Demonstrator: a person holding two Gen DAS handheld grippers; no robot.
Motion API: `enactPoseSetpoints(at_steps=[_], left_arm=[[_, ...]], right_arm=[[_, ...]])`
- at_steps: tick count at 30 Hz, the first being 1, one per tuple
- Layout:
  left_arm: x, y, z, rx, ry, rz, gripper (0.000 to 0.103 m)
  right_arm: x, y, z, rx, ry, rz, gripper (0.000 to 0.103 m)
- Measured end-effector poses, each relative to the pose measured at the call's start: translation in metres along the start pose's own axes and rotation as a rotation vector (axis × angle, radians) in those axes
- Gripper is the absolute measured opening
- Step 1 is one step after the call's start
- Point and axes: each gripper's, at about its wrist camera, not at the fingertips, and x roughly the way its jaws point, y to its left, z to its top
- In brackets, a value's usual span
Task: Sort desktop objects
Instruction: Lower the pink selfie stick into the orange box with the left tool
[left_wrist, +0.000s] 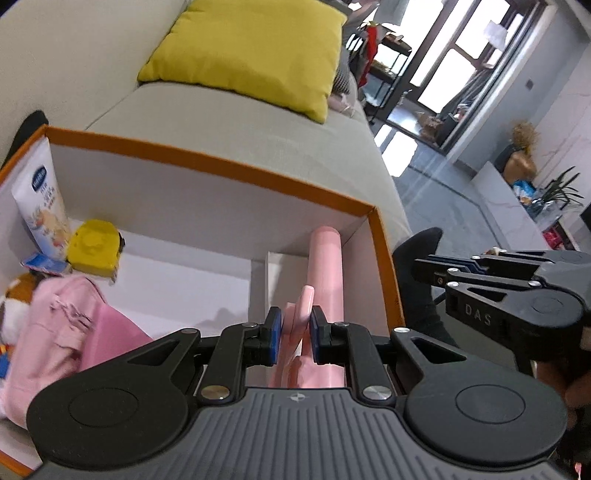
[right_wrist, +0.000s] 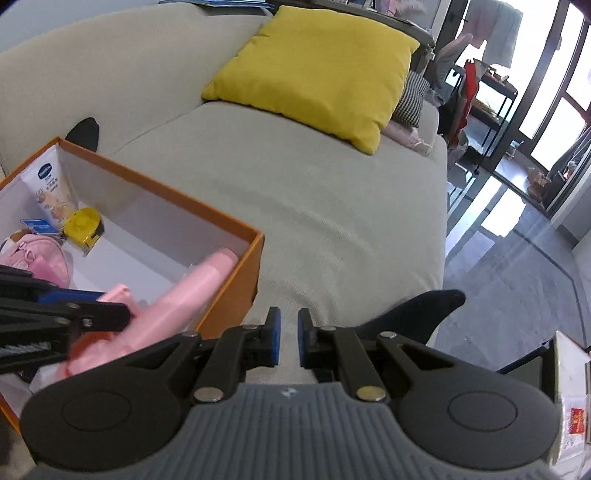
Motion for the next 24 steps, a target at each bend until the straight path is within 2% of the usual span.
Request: enactPoseSetpoints(at_steps=[4,6,13,18,24], left_arm=[[0.002,-0.013,-0.005,0.019,-0.037,0.066,0.018],[0.002,-0.016,-0.005,0.020,-0.032,0.061,0.019],[0.005,-0.012,-0.004,-0.040,0.019,-0.084,0.028],[0.007,-0.007,-0.004,-0.068,0.032,-0.126,0.029],[0.012,0.005,-0.005,-0.131,0.087,-0.240,0.029]], right_arm=[[0.003,-0.002,-0.005,0.014,0.012,0.014,0.009],[0.004,-0.004,-0.008,0.023,0.018,0.019,0.009],[0.001,-0.006,-0.014,0.042,0.027,0.029,0.009],[-0.003,-0.005,-0.017,0.033,0.028,0.034,0.011],[-0.006,-0.003,-0.019,0.032,0.029,0.035,0.015]])
